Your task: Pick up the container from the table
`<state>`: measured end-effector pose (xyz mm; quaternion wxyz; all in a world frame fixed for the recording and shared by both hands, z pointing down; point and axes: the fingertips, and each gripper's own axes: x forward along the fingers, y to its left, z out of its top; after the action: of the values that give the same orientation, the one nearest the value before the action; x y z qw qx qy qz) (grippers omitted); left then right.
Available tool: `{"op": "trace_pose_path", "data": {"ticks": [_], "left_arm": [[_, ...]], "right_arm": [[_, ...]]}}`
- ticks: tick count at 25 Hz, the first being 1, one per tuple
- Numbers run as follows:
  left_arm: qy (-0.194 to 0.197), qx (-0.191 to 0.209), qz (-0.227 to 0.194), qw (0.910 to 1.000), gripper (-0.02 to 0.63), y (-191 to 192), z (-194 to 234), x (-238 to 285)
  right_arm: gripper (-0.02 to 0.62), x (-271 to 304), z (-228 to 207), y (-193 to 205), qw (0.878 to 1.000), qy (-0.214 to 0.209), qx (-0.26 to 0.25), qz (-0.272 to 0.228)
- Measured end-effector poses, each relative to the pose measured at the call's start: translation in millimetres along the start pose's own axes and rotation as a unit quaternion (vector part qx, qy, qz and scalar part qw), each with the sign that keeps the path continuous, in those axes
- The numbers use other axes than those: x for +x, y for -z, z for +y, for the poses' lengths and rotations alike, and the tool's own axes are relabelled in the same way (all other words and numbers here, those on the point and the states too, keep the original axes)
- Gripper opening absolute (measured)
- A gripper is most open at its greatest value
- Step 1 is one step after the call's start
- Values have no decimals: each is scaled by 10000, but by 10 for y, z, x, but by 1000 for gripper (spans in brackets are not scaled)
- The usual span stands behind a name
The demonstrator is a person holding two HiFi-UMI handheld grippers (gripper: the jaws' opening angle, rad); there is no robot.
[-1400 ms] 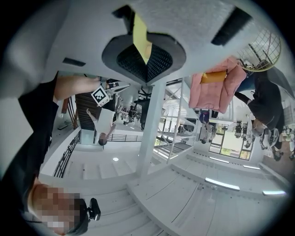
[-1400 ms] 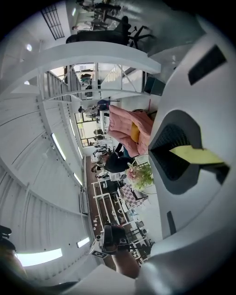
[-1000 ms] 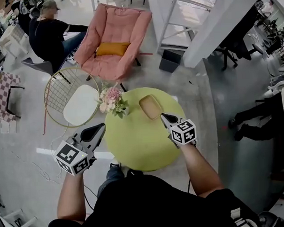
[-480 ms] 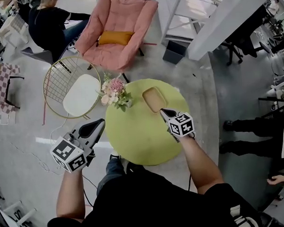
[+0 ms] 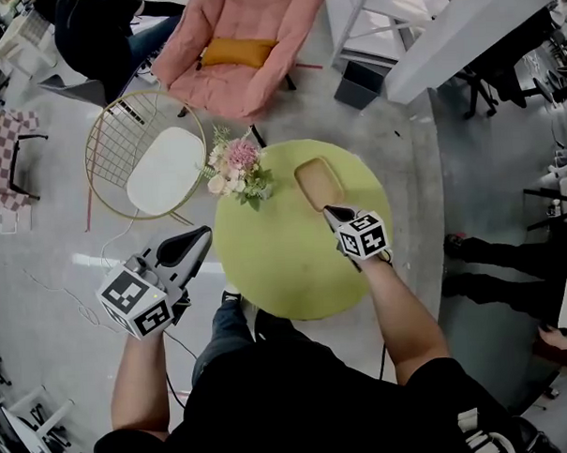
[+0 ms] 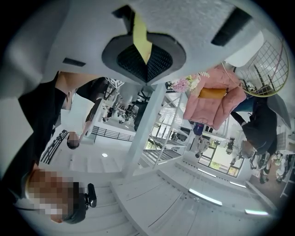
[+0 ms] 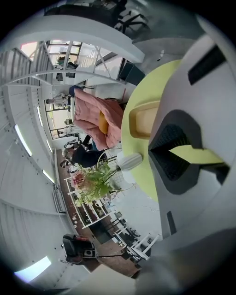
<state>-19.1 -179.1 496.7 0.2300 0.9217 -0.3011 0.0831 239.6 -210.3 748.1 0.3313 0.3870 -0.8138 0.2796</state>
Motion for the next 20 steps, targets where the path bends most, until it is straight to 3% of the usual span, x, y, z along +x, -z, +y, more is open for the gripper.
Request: {"op": "trace_pose_path", "data": {"ticks": [20], "left_arm": [[-52,-374,208,9991,17,332,276,-39]], "right_arm": [[44,478,-112,372,9913,231,-947,886]]}}
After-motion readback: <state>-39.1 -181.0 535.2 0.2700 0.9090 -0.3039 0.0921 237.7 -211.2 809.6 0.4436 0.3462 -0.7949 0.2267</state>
